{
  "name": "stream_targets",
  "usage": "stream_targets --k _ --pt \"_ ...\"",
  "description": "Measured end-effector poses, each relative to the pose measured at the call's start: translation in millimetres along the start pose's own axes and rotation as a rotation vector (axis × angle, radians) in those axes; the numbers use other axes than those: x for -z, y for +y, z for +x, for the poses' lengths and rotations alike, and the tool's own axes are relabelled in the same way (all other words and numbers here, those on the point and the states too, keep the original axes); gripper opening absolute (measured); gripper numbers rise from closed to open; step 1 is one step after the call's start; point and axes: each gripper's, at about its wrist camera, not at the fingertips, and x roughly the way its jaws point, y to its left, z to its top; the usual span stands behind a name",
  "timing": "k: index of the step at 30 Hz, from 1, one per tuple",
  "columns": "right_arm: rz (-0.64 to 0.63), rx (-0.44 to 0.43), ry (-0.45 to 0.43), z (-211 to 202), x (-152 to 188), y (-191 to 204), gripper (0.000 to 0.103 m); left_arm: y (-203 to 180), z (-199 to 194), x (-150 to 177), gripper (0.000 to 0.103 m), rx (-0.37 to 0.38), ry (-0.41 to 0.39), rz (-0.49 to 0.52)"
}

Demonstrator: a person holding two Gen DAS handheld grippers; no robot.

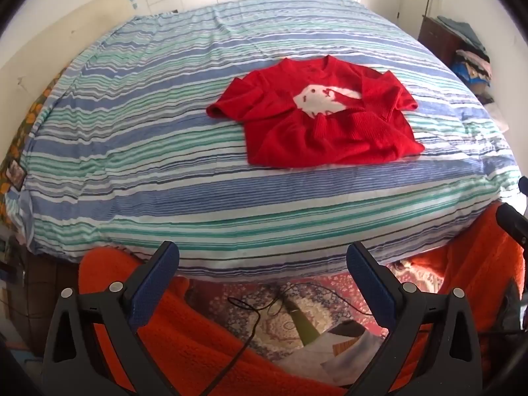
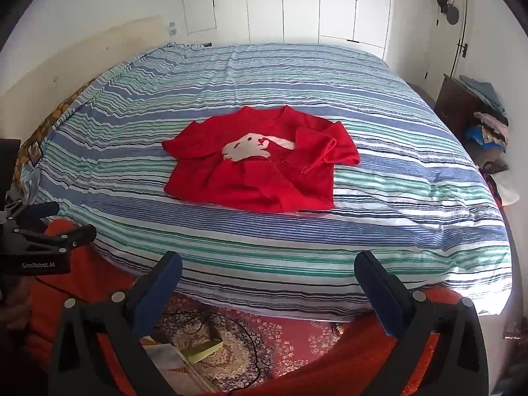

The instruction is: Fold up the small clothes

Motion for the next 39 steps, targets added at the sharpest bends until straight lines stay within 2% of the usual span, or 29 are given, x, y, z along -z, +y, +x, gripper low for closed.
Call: stream_targets --k 39 --pt "-0.019 -0.008 0.023 -2 -1 16 0.103 -3 -1 4 0.102 -0.016 0.0 0.014"
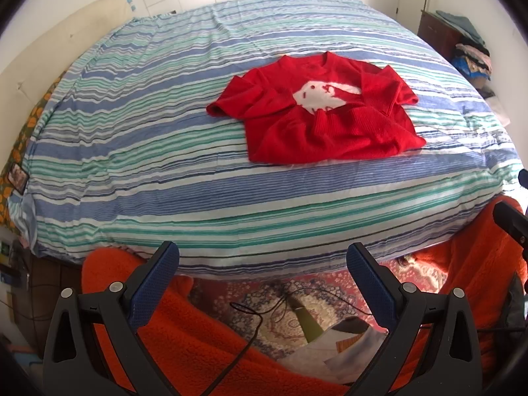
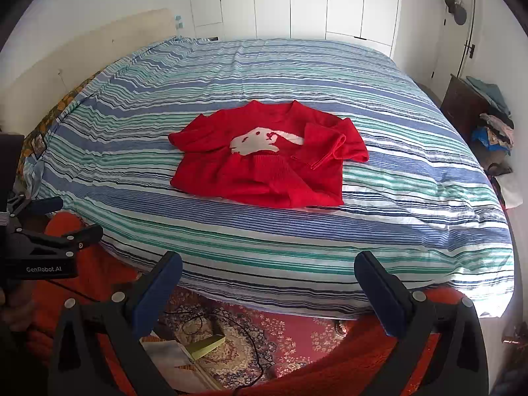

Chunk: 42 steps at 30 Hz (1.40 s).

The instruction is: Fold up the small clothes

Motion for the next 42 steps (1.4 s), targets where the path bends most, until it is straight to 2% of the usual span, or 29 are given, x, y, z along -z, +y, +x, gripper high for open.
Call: stream_targets --k 8,15,29,42 --pt "-0.02 0.11 0.02 -1 -5 0 0.103 -2 3 0 0.102 0.006 0.008 0.002" --pt "-0.037 0.156 0.039 1 -5 -1 0.103 -7 4 -1 0.102 -0.004 0.018 0.022" --pt "-0.02 0.201 0.059 7 -3 -10 0.103 -11 5 -2 0.102 -0.009 0.029 0.035" --pt "-0.008 0.205 0.077 11 -1 -13 0.103 -11 6 -1 0.102 -0.007 0.039 0.034"
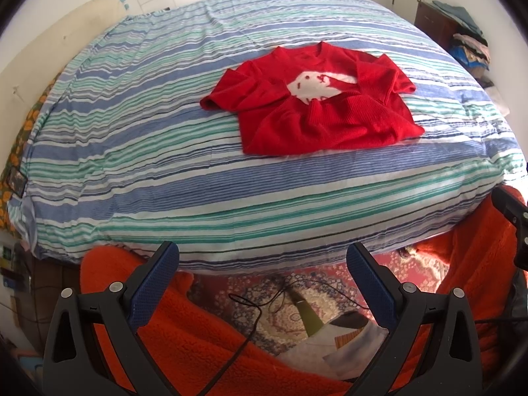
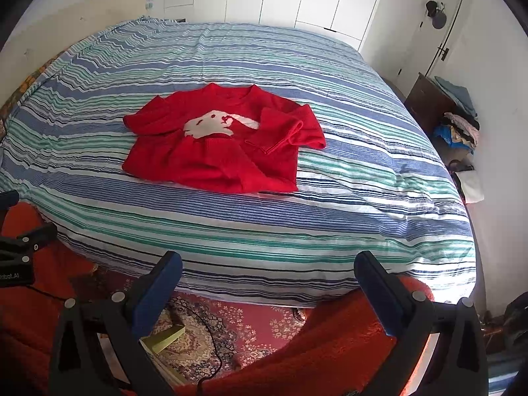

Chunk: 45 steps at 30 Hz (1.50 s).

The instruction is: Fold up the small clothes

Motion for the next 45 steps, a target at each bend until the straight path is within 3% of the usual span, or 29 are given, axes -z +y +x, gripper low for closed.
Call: stream_targets --k 13,18,23,26,28,29,30,31,32,33,35,37,40,42,45 --pt "0.016 -0.022 0.009 4 3 -1 0.103 -2 5 1 0.102 0.003 0.019 0.002" --pt "0.0 -0.167 -0.033 18 -8 -6 0.103 2 6 1 0.102 0.012 0.023 -0.013" --pt "0.008 -0.279 -0.108 74 -57 -24 0.103 11 5 0 0.102 0.013 0.027 -0.057" --pt "-0.015 -0.441 -0.028 138 -98 -16 0.103 15 3 1 0.102 0.009 0.025 -0.075" --pt "-0.036 -0.505 0.061 185 -119 -2 0.101 17 2 2 0.102 0.003 0.028 -0.089" --pt "-0.052 -0.521 0.107 207 -126 7 0.099 20 3 3 0.102 0.001 0.033 -0.099" --pt "-0.058 -0.537 0.15 226 -131 16 0.083 24 4 3 0.102 -0.003 0.04 -0.113" --pt "-0.051 -0.562 0.19 242 -133 24 0.053 29 5 4 0.102 -0.009 0.047 -0.131" --pt "-0.044 -0.586 0.223 252 -132 31 0.037 37 6 5 0.102 -0.022 0.053 -0.155" --pt "-0.062 -0.611 0.231 251 -129 39 0.02 44 7 6 0.102 -0.033 0.056 -0.177" --pt "-0.237 -0.679 0.2 224 -113 63 0.019 62 13 8 0.102 -0.053 0.064 -0.235" --pt "-0.52 -0.731 0.165 181 -76 85 0.018 74 24 11 0.102 -0.068 0.087 -0.271" --pt "-0.799 -0.743 0.233 142 -2 91 0.018 83 42 11 0.102 -0.089 0.121 -0.285" --pt "-0.843 -0.681 0.284 137 34 80 0.023 82 52 9 0.102 -0.101 0.132 -0.272" --pt "-0.697 -0.628 0.278 137 41 52 0.023 77 65 4 0.102 -0.1 0.143 -0.251"
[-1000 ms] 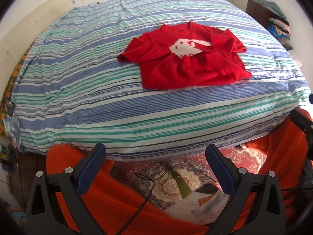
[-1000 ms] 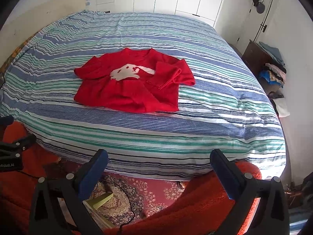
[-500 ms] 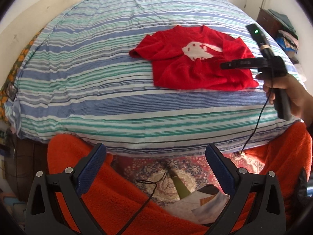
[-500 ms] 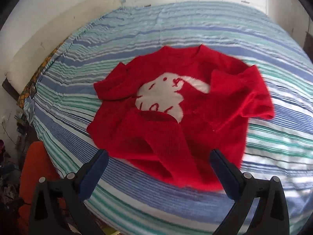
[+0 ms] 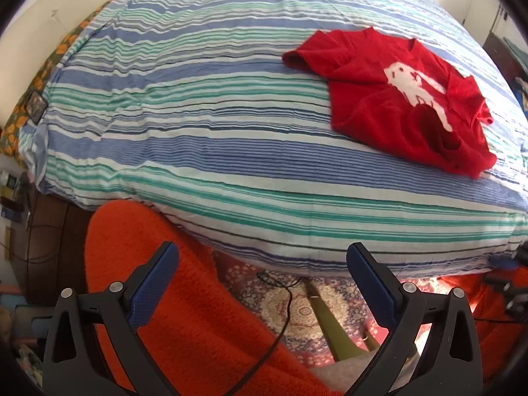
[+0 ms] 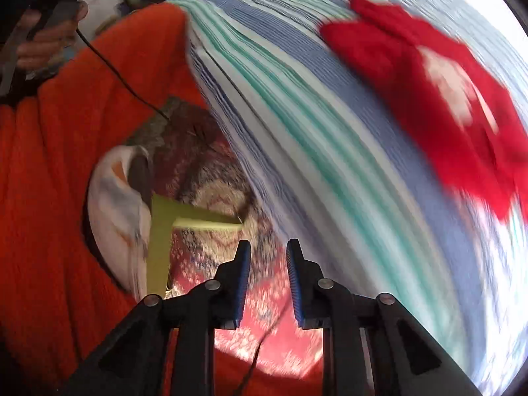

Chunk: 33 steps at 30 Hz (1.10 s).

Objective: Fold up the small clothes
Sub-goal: 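Move both tools to the red sweater hem and close both on it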

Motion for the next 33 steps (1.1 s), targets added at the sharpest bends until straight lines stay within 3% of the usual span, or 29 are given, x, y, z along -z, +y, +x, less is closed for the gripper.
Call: stream_targets --k 2,4,5,8,10,12,14,15,16,19,21,23,24,25,27,31,33 --pt "0.139 0.032 -0.114 -17 -6 -22 0.034 -8 4 -3 0.101 0.019 0.012 0.01" --pt "0.281 0.043 -0.247 -35 -22 -48 0.076 -18 2 -5 0.101 0.043 0.013 0.025" --pt "0.353 0.036 -0.321 -44 -32 -64 0.08 -21 0 -5 0.101 0.047 0.008 0.032" --pt "0.477 -0.056 -0.465 -49 -81 -104 0.081 -28 -9 -1 0.101 0.045 -0.013 0.047" --pt "0.479 -0.086 -0.428 -32 -121 -123 0.081 -23 -12 2 0.102 0.042 -0.016 0.038" --pt "0.465 -0.045 -0.291 8 -157 -130 0.08 -14 -13 6 0.102 0.03 -0.012 0.017" --pt "0.45 -0.01 -0.151 42 -178 -131 0.046 3 -13 12 0.102 0.011 -0.009 -0.023" --pt "0.418 -0.002 -0.132 49 -181 -124 0.014 15 -11 15 0.102 0.002 -0.004 -0.051" --pt "0.357 0.016 -0.141 48 -182 -109 0.008 21 -8 19 0.102 -0.006 0.004 -0.072" --pt "0.034 -0.022 -0.148 29 -159 -32 0.008 40 10 25 0.102 -0.009 0.048 -0.123" --pt "-0.197 -0.017 -0.079 26 -125 22 0.009 42 23 26 0.101 -0.003 0.074 -0.129" --pt "-0.319 -0.026 -0.002 27 -85 56 0.012 37 29 22 0.101 0.01 0.067 -0.115" --pt "-0.324 -0.051 0.024 26 -66 62 0.021 32 31 19 0.101 0.017 0.055 -0.102" --pt "-0.299 -0.067 0.042 25 -51 60 0.035 29 32 17 0.101 0.025 0.046 -0.093" --pt "-0.201 -0.066 0.032 14 -32 49 0.046 21 39 9 0.101 0.059 0.041 -0.075" --pt "0.151 0.062 -0.125 -30 -17 2 0.048 9 70 -8 0.101 0.165 0.083 -0.093" --pt "0.364 0.125 -0.219 -47 -26 -28 0.058 -1 90 -13 0.101 0.204 0.133 -0.094"
